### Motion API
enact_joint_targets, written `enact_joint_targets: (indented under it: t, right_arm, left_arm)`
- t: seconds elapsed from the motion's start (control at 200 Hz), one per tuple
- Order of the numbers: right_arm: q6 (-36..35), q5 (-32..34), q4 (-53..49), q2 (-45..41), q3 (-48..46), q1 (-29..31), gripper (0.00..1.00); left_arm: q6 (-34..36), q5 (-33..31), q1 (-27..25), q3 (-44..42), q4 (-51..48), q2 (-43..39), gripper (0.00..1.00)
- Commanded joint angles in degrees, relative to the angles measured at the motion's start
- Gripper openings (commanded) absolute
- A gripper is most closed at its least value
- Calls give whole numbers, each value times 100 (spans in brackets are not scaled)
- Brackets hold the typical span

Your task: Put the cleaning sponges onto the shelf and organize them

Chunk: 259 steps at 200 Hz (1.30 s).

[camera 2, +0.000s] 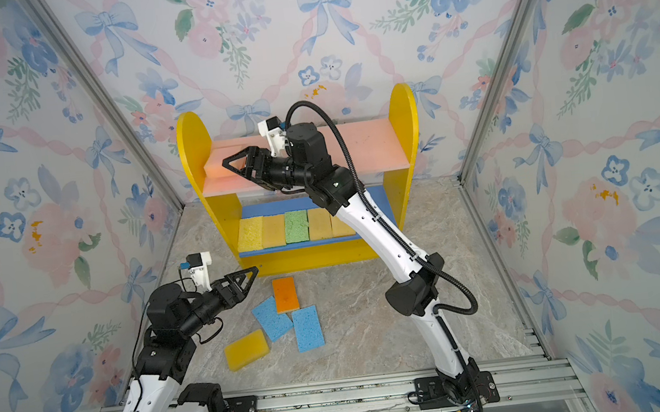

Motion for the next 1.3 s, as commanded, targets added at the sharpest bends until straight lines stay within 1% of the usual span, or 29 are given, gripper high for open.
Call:
enact_joint_targets:
  t: [0.0, 0.09, 0.21, 0.255, 0.355, 0.395, 0.415, 0.48, 0.55, 0.605, 0.71, 0.755, 0.835, 0.94, 1.05, 1.19, 1.29]
  right_arm:
    - [-308, 566, -720, 186, -202, -80, 75]
    - [-570, 817, -1097, -45, -421, -71, 76]
    - [-1102, 1190, -1716, -359, -582, -21, 78]
    - [-1219, 1222, -1709, -545, -816, -4, 78]
    - [-1326, 1193, -1354, -1122, -1573, 8, 80]
    - [-1390, 1180, -1283, -1369, -1841, 1, 80]
    - [-1442, 1186, -1267, -1496, -1973, -3, 81]
    - [-1608, 1228, -1230, -1986, -2529, -38, 82]
    - [-1661, 1245, -1003, -2661, -3511, -150, 84]
    - [-1511, 1146, -567, -3257, -4519, -342, 85]
    - [-1137, 968, 246, -4496, -6397, -810, 86]
    - [-1116, 916, 320, -4839, -6953, -967, 87]
    - [-1149, 706, 216, -5234, -7635, -1201, 87]
    - [-1269, 447, 142, -5625, -8237, -1360, 88]
    - [-1459, 199, 0, -5828, -8523, -1467, 89]
    - [-1601, -107, -26, -6013, -8731, -1723, 89]
    - [-1663, -295, -44, -6150, -8836, -1972, 90]
  left_arm:
    - [153, 148, 9, 127, -37, 28, 88]
    - [111, 153, 17, 176, -41, 42, 88]
    - [44, 96, 18, 293, -32, 79, 88]
    - [21, 83, 18, 367, -35, 106, 89]
    - [70, 109, -61, 704, -29, 228, 89]
    - [110, 41, -176, 822, -25, 293, 89]
    - [136, -16, -259, 1078, -27, 325, 89]
    - [216, -284, -613, 1485, -24, 452, 89]
    - [326, -611, -1087, 2007, -13, 711, 89]
    - [426, -750, -1391, 2523, -22, 1080, 90]
    - [507, -918, -1702, 3635, -16, 2015, 90]
    - [530, -953, -1792, 4205, -17, 2485, 90]
    - [640, -1061, -1994, 5230, -17, 3378, 90]
    - [709, -1245, -2210, 6584, -16, 4480, 90]
    - [718, -1333, -2319, 7826, -11, 5598, 90]
    - [717, -1499, -2348, 8929, -27, 6594, 90]
    - [790, -1642, -2323, 9382, -52, 7052, 90]
